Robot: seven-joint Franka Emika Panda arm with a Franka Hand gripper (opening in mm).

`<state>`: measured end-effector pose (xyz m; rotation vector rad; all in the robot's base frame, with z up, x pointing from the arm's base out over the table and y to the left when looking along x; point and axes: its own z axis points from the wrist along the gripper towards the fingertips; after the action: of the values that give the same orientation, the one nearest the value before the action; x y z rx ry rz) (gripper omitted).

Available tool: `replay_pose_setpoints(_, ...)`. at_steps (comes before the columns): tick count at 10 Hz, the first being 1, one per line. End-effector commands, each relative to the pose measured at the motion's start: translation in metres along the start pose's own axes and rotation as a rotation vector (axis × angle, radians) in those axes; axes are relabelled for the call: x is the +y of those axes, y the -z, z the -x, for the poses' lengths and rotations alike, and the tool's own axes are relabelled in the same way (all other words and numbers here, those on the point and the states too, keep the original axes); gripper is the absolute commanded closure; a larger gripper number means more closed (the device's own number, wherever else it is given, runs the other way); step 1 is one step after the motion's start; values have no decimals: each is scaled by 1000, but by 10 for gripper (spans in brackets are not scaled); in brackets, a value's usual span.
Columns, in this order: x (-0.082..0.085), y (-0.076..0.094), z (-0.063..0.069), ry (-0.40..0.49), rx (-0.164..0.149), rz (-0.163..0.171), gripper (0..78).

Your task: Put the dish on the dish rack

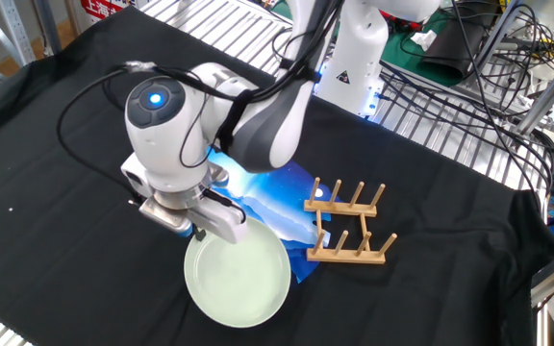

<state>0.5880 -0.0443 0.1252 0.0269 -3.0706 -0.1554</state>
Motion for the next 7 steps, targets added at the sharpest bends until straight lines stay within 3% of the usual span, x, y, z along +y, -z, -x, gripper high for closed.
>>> replay_pose_setpoints(1, -2, -7, 1, 8, -25, 5, 764)
replay_pose_setpoints(7, -5, -17, 2, 0, -73, -17, 764)
